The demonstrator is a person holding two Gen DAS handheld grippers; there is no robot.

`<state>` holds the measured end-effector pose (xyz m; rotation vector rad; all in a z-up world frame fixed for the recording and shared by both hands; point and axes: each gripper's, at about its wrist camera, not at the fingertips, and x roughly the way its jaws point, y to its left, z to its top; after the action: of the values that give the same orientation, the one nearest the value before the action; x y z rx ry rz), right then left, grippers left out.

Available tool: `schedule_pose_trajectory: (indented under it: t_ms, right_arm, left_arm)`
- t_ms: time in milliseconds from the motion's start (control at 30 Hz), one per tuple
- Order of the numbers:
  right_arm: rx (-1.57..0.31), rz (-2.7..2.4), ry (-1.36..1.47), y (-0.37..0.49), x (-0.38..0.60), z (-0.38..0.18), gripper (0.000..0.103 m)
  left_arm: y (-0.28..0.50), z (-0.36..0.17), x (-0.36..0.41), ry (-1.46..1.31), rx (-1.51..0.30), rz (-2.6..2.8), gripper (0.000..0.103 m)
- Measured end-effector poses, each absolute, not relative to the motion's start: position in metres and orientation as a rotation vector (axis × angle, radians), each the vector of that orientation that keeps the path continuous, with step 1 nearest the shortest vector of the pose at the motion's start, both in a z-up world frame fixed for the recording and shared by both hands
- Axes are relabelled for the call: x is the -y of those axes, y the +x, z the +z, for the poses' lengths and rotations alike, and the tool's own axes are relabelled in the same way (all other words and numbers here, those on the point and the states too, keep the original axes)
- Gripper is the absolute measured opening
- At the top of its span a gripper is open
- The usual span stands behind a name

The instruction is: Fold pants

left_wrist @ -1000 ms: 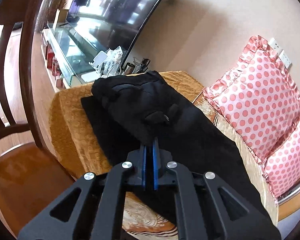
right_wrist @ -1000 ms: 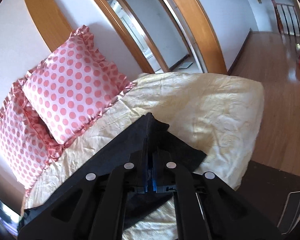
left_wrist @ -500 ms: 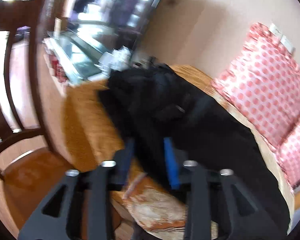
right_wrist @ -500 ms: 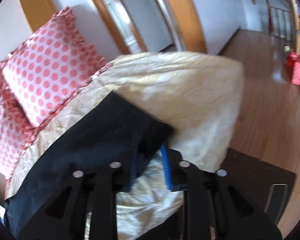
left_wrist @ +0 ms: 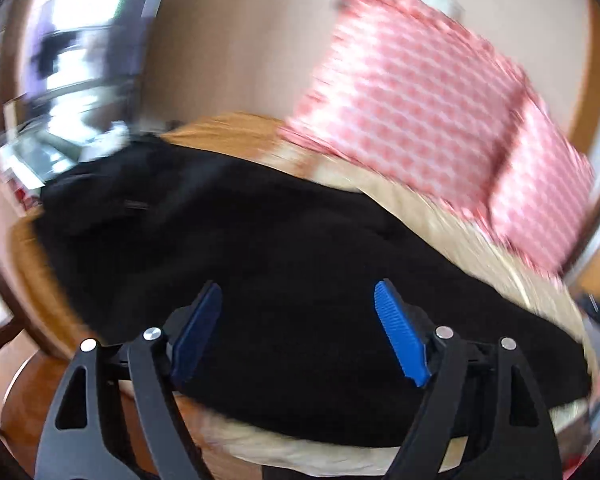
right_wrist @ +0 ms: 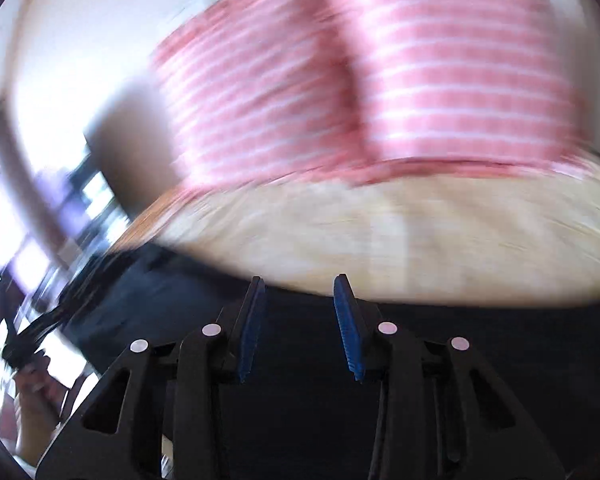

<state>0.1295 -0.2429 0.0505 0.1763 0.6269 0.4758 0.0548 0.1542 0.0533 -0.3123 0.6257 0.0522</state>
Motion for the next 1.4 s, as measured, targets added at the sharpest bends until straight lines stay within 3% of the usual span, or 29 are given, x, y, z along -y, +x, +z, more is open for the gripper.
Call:
schedule_pose_trajectory:
  t_ms: [167,333,433,867,1033,1233,1400]
  right_arm:
    - [-0.758,0.648,-0.042,0.197,0.139,0.040,0.037]
    - [-0.780,0.729,-0.188,0.229,0.087,0.032,0.035]
    - [-0.813,0.750,-0.237,0.237,0.066,0.022,0.026]
    - [-0.853,0.753,-0.312,0.237,0.060,0.004,0.025]
    - [-0.826,0.775,-0.386,0.226,0.055,0.004,0.003]
    - [-0.685,0.648,-0.487,0.226,0.045,0.016,0.001]
    - [-0.698,0.627,-0.529,0.235,0.042,0.001,0.001]
  left_arm:
    - [0.071,0.028,-0.124,-0.216,-0.737,-0.008,0.080]
    - [0.054,0.017,-0.116,-0.122,-0.707,-0.005,0.082]
    - [0.048,0.018,-0.123,-0.158,-0.693,-0.028,0.084]
    - [0.050,0.021,-0.125,-0.199,-0.673,-0.081,0.093]
    - [0.052,0.021,-0.125,-0.200,-0.673,-0.086,0.095]
    - [0.054,0.020,-0.123,-0.201,-0.675,-0.082,0.099]
    - [0.053,0.018,-0.118,-0.165,-0.673,-0.071,0.099]
